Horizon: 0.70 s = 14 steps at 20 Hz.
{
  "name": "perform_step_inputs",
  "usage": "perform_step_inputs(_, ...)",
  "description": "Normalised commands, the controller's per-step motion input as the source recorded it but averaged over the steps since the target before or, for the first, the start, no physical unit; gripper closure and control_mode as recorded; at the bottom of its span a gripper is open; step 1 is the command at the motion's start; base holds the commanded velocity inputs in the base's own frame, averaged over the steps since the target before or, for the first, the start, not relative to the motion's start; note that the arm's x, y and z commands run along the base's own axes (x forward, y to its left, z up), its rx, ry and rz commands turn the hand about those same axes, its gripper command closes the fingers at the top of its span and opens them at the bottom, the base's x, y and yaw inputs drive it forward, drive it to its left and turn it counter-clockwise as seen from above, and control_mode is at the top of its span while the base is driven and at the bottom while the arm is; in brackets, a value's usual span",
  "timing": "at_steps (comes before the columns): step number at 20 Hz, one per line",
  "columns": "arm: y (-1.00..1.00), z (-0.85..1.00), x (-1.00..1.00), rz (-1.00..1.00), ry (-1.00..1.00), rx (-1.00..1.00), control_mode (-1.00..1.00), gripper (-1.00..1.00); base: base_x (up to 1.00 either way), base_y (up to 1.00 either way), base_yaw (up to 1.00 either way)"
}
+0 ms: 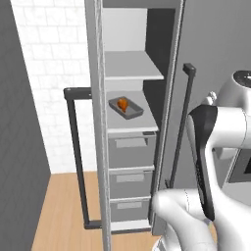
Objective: Take the meat container that has the chicken drumstick and place it on the second highest rack of the freezer. Then take the vegetable container that has the cucumber and corn and place it on the highest rack of the freezer.
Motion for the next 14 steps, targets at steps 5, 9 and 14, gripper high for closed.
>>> perform_step_inputs(5, 0.00, 0.00, 0.00, 0.00, 0.00, 0.00, 1.00, -1.00, -0.27, -0.63, -0.30)
perform_step_inputs(9, 0.00, 0.00, 0.00, 0.00, 0.00, 0.00, 1.00, -1.00, 0.01, -0.98, -0.13)
perform_step_inputs(14, 0.00, 0.00, 0.00, 0.00, 0.00, 0.00, 1.00, -1.00, 0.13, -1.00, -0.07)
